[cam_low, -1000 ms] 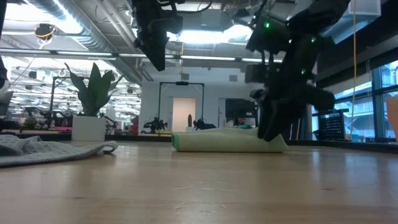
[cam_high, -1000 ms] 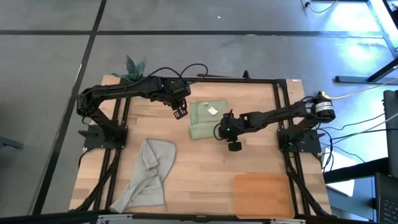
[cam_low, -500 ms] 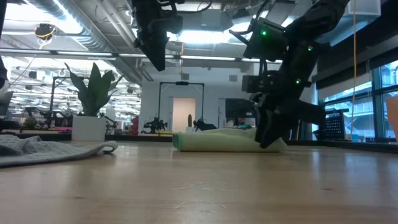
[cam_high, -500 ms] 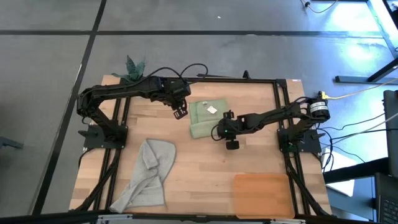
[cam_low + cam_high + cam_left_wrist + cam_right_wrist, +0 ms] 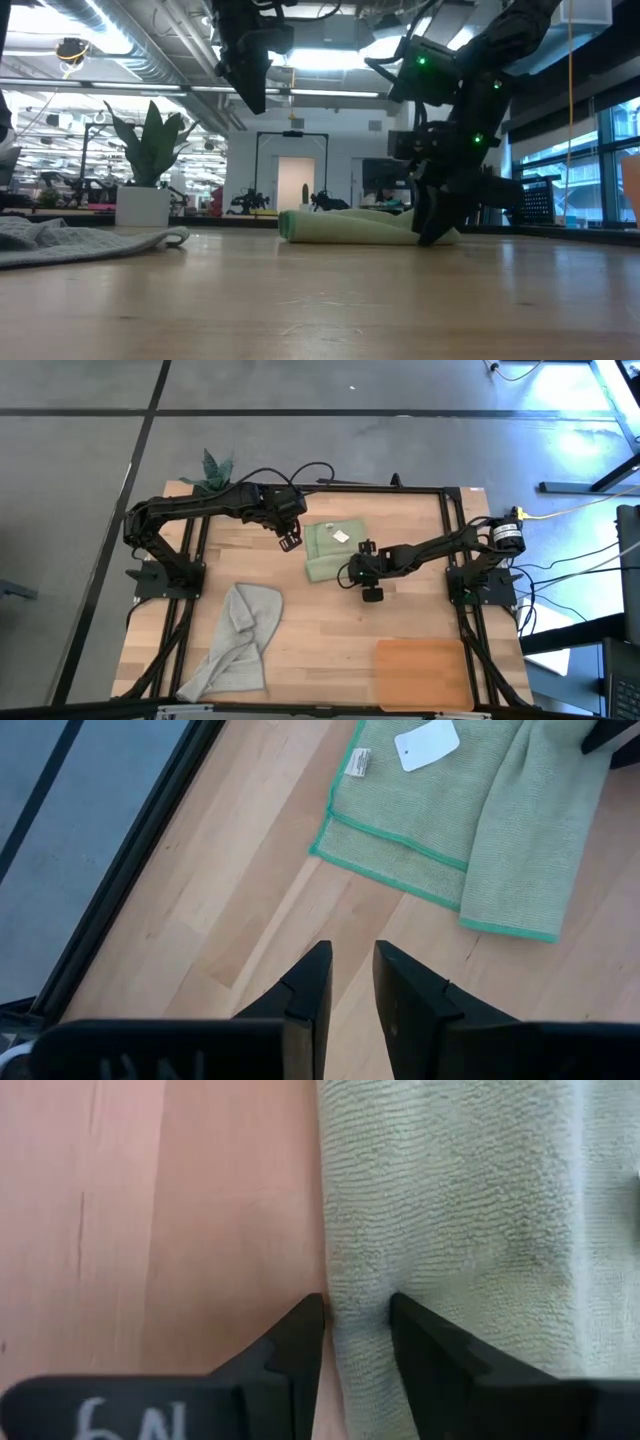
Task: Roll microfiber towels into tight, uniform cylinder then place into a basket
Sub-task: Roll the green microfiber cloth
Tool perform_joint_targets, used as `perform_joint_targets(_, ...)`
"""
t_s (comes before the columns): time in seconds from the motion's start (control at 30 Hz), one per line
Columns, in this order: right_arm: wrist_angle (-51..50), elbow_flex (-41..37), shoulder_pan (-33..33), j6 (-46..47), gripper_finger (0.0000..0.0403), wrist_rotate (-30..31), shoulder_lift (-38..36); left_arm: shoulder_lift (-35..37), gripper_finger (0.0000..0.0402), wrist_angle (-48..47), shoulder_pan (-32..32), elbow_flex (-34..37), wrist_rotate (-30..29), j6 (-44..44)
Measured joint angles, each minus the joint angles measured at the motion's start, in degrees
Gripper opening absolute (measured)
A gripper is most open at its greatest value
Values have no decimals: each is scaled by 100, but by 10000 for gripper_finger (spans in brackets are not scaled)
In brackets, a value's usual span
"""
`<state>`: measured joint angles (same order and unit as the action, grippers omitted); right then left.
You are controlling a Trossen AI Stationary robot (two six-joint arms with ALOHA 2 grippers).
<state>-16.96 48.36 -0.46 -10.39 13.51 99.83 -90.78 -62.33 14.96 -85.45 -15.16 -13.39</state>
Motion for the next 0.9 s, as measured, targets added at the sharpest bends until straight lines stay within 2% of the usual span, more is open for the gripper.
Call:
perform_joint_targets(0.13,19,-4,-1,282,84,17,13,0,67,0,-3,-1,0,-2)
perform_joint_targets(0.3,44,-11,-14,570,15,41,31,0,67,0,-78,0,0,-2)
perform_joint_targets(0.47,-28,19,-62,805,11,-245,29,0,67,0,-185,-2,0,-2)
perform_joint_targets(0.9,-963,1079,-676,914,3,-2446,74,0,67,-2,-478,0,0,-1)
